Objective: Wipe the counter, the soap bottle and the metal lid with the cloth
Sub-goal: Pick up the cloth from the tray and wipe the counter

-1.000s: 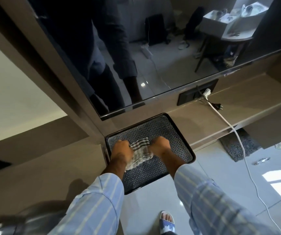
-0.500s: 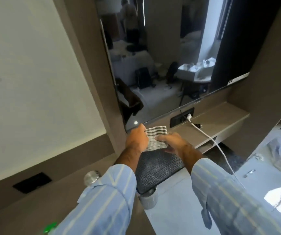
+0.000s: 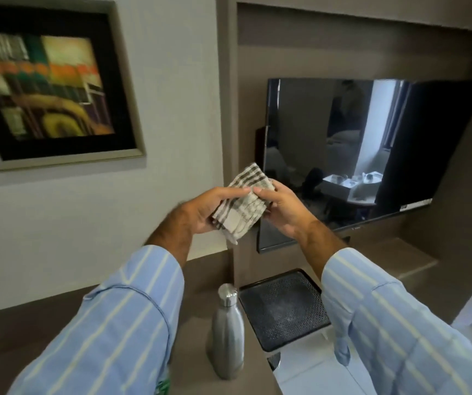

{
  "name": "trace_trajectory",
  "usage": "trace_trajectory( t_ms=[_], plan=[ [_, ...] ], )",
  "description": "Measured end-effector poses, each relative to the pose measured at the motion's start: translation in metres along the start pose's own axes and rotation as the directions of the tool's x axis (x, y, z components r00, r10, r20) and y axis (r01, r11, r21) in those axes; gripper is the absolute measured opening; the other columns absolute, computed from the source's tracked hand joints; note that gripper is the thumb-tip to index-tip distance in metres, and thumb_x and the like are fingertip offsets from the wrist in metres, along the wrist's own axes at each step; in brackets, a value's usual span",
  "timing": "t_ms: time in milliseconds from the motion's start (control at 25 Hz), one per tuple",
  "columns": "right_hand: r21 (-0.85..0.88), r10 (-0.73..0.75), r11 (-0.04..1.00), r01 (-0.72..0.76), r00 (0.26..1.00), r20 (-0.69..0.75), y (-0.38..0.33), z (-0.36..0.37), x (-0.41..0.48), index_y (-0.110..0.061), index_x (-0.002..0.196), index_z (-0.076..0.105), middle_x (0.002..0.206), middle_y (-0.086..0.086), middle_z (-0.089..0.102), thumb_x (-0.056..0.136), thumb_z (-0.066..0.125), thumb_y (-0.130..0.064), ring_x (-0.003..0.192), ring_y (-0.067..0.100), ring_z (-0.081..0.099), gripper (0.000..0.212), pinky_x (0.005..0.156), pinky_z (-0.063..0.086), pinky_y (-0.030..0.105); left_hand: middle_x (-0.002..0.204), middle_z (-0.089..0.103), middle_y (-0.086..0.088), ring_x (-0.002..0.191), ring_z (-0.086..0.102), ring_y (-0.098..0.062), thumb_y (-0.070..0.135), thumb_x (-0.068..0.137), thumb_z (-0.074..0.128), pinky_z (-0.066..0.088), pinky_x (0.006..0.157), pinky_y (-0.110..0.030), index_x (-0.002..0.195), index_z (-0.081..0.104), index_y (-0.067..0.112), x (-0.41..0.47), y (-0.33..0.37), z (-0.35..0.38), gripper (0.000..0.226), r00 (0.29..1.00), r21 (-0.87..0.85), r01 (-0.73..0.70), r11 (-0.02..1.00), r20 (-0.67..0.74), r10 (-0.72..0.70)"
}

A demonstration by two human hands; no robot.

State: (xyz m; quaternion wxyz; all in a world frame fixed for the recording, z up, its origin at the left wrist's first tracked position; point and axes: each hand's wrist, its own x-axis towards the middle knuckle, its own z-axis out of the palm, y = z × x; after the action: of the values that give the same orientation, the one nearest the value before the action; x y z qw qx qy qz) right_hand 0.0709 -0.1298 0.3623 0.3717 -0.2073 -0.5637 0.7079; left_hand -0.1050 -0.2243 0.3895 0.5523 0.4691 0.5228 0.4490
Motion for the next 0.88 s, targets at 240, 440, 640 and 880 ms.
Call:
trace_trajectory(
  t_ms=[240,440,640,880],
  plan=[
    [-0.641,0.008,0.768,-0.012,1.000,-0.010,0.058,0.063,0.004,-0.018,0.128,0.064,0.116,0.004,0.074,0.086,0.078,-0.046,0.099,0.018,0.071,0.053,0.078,0.056,0.031,0.088,0.075,-0.017,0.058,0.073,-0.024,0.011,0.091,0.059,0.063,0.058,-0.034,0.102,0.074,-0.001,-0.040,-0.073,-0.042,0.022,0.967,-0.310,0.042,0.950,-0.227,-0.117],
    [-0.943,0.246,0.326,0.070,0.957,0.156,0.162,0.064,-0.026,-0.016,0.132,0.065,0.126,0.005,0.070,0.096,0.048,-0.068,0.115,0.023,0.065,0.066,0.095,0.049,0.032,0.093,0.079,-0.017,0.082,0.074,-0.030,0.031,0.098,0.053,0.054,0.081,-0.035,0.110,0.073,0.003,-0.065,-0.182,-0.056,0.036,0.753,-0.461,0.021,0.887,-0.576,-0.317],
    [-0.953,0.046,0.289,0.094,0.993,0.112,0.203,0.038,-0.041,-0.018,0.127,0.073,0.123,0.006,0.075,0.103,0.050,-0.029,0.115,0.024,0.069,0.035,0.099,0.052,0.030,0.142,0.063,-0.019,0.128,0.061,-0.035,0.047,0.106,0.039,0.047,0.106,-0.037,0.139,0.061,0.002,-0.061,-0.260,-0.021,0.059,0.699,-0.605,0.026,0.796,-0.558,-0.447],
    [-0.920,-0.060,0.364,0.147,0.989,0.134,0.208,0.028,-0.036,-0.036,0.154,0.045,0.145,-0.003,0.062,0.094,0.041,-0.026,0.129,0.014,0.058,0.060,0.106,0.042,0.025,0.121,0.074,0.000,0.115,0.069,-0.021,0.069,0.088,0.040,0.057,0.098,-0.040,0.124,0.069,0.032,-0.011,-0.275,0.079,0.059,0.614,-0.350,-0.112,0.930,-0.761,-0.212]
  ],
)
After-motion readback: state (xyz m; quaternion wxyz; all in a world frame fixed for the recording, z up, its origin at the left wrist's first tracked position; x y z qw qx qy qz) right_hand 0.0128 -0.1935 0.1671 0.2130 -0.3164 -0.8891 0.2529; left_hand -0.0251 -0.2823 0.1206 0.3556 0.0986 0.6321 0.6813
